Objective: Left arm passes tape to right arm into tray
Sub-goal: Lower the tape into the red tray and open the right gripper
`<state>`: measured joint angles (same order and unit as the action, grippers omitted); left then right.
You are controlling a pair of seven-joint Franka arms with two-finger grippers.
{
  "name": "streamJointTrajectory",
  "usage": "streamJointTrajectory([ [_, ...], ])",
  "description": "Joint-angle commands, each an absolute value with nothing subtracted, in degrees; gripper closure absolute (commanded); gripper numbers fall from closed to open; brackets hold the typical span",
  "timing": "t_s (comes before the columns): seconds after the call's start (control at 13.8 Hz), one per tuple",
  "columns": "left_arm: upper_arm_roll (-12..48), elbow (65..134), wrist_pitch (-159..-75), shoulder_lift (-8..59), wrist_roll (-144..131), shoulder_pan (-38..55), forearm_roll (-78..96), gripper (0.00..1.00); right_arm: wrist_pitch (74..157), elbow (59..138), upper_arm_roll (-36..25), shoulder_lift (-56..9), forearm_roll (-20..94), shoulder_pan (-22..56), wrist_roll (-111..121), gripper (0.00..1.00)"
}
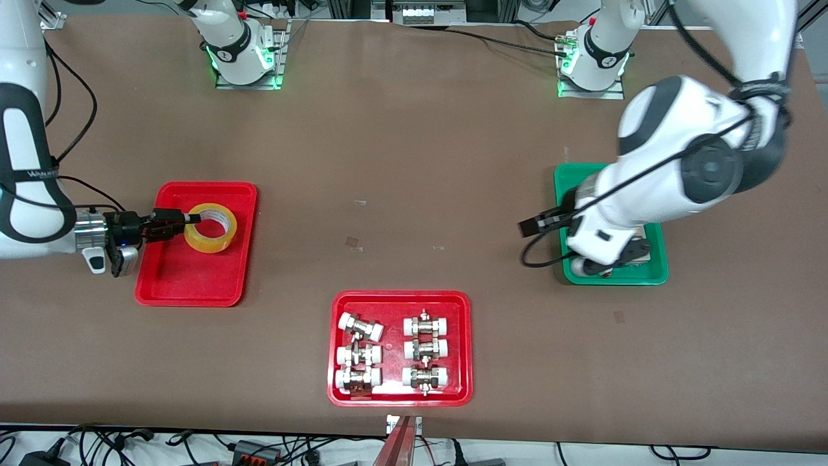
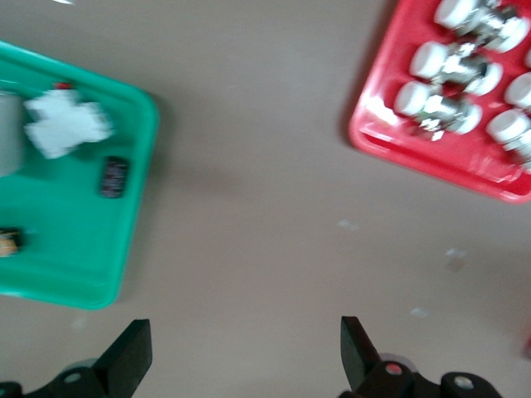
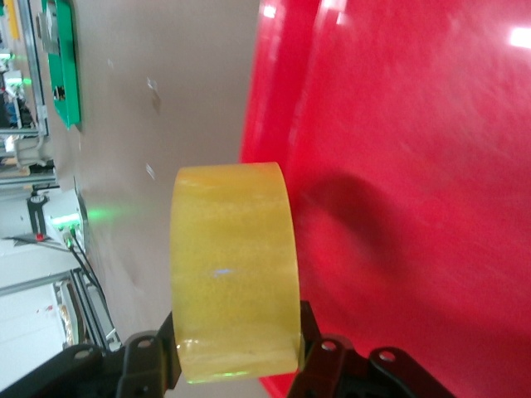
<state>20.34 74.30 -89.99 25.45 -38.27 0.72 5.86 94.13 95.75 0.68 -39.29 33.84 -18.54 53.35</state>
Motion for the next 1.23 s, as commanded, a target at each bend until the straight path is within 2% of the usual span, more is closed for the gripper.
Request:
streamJointTrajectory([
  [0.0,21.2,75.5,-84.0,21.9,-28.3,-4.2,2.0,0.00,94.1,94.9,1.8,-39.6,30.4,-19.3,55.6,0.60],
  [0.07,20.7,75.5,-83.2,21.8,-23.9,-4.5,0.9,0.00,95.5,94.8,1.8,-39.6,29.0,-19.1,55.7,0.12],
  [0.14,20.4,75.6,-81.2,21.1,-19.3,-4.9,-0.7,0.00,97.2,94.9,1.8,-39.6,27.4,-18.8,56.0,0.00],
  [0.43,20.6,76.0,-78.4,19.8,-7.3,-9.5,-3.4,0.00,103.8,95.1,1.9,-37.5,17.1,-15.6,58.8,0.00],
  [0.72,20.5,76.9,-78.3,19.0,-2.4,-11.7,-3.5,0.00,105.2,94.6,1.8,-33.6,9.4,-11.0,58.1,0.00],
  [0.87,20.1,81.6,-80.6,15.8,2.3,-14.1,-3.3,0.00,106.0,94.6,1.8,-29.8,6.3,-8.9,56.6,0.00],
  [1.01,14.8,95.1,-89.5,6.6,4.4,-12.8,-2.6,0.00,105.2,94.9,1.8,-25.1,3.6,-7.0,51.3,0.00],
  [1.08,13.5,99.3,-91.7,3.7,3.8,-12.0,-2.6,0.00,104.0,95.2,1.8,-22.4,3.2,-6.1,47.2,0.00],
  [1.16,12.7,99.4,-91.8,3.4,3.2,-11.8,-2.7,0.00,101.7,95.1,1.8,-19.5,2.6,-4.9,41.4,0.00],
])
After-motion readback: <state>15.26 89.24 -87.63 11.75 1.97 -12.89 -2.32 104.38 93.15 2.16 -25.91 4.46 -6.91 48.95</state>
